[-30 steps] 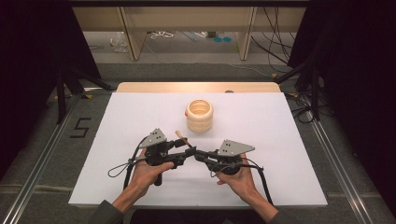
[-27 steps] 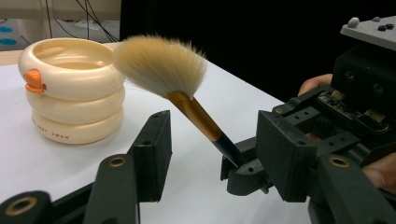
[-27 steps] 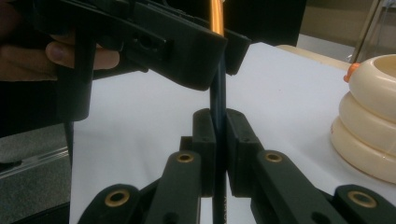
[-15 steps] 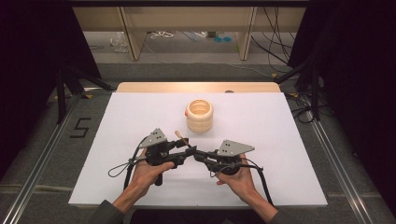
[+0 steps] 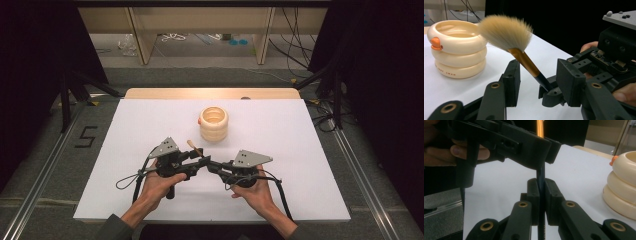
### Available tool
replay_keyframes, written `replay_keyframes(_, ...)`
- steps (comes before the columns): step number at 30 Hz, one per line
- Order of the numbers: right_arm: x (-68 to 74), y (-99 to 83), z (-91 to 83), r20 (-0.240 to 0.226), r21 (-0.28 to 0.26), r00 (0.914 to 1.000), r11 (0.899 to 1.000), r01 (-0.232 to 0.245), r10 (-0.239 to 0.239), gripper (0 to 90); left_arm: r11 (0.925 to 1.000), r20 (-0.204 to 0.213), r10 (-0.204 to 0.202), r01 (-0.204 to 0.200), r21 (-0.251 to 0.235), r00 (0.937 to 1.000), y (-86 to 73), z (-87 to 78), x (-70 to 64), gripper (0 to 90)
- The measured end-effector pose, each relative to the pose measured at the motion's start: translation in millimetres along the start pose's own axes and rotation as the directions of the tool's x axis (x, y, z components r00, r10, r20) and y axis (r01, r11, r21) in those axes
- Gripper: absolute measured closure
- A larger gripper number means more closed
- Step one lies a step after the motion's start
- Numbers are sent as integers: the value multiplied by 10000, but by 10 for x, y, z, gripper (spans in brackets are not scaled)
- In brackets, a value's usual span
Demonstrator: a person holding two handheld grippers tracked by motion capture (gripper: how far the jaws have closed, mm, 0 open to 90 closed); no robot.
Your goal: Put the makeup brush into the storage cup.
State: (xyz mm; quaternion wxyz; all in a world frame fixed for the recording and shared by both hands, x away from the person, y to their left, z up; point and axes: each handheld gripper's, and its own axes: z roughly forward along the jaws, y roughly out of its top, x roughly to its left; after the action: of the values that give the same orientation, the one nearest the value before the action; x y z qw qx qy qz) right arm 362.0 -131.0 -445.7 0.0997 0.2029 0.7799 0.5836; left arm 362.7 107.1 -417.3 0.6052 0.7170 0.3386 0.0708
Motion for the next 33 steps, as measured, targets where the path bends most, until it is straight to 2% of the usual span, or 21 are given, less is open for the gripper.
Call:
replay_keyframes(14, 4, -2, -1, 66, 23, 10000, 10000, 52, -52, 842, 9999, 61, 161, -161, 37, 9999, -2, -2, -4, 611)
replay_keyframes(25, 8, -3, 4, -64, -62, 10000, 10000, -21, 21, 842, 9998, 32, 187, -187, -6, 9998, -1, -8, -5, 651)
replay_keyframes(29, -3, -2, 4, 72, -142, 9998, 9997, 201, -200, 843, 9998, 40, 208, -208, -4, 9998, -2, -8, -4, 660)
replay_keyframes(33, 0, -4, 2, 9, -85, 9999, 9999, 133, -133, 843, 9997, 86, 228, -228, -31, 9997, -2, -8, -2, 669)
